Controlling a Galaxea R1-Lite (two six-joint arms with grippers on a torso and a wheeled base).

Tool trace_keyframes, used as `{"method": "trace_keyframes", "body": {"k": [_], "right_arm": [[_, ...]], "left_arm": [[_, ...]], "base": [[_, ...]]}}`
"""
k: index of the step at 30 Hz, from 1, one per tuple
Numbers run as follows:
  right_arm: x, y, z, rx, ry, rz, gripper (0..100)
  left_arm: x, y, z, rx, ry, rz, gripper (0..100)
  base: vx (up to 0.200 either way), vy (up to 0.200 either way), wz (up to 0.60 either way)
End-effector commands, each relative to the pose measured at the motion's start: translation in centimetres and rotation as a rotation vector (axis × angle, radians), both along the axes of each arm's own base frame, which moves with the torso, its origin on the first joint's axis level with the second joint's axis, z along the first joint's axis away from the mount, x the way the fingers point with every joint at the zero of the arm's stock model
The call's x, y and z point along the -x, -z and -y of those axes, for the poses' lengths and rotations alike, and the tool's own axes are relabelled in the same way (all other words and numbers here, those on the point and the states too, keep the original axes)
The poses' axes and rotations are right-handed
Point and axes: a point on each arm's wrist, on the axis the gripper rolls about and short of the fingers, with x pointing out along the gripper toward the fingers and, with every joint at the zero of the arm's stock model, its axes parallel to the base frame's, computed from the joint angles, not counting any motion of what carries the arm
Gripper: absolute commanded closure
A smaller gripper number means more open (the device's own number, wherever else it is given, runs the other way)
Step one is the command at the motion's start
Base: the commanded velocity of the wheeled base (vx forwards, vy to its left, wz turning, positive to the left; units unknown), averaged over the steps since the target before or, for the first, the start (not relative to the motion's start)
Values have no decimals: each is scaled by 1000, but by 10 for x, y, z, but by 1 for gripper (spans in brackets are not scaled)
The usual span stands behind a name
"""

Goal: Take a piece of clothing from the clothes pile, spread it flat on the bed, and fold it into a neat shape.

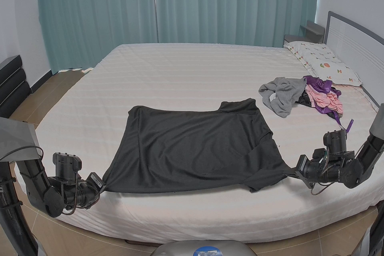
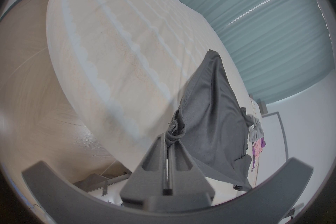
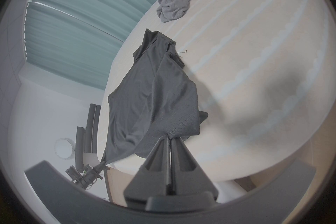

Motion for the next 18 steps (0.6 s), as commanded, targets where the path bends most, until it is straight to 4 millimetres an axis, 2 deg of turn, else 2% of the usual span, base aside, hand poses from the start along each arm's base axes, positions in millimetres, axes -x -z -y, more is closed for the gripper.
{"method": "trace_keyframes", "body": {"k": [1,8,18], "right_arm": [[25,-13,10,27,-1,29,100],[49,-13,13,59,-18,-5,100],[77,-22,14,135,-103,-131,100]], "left_arm": [[12,0,2,-20,43,-25,100],[30,7,15,-81,168,-106,100],[38,10,11,-146,219,-149,100]], "base": [[0,0,0],[0,0,0],[0,0,0]]}}
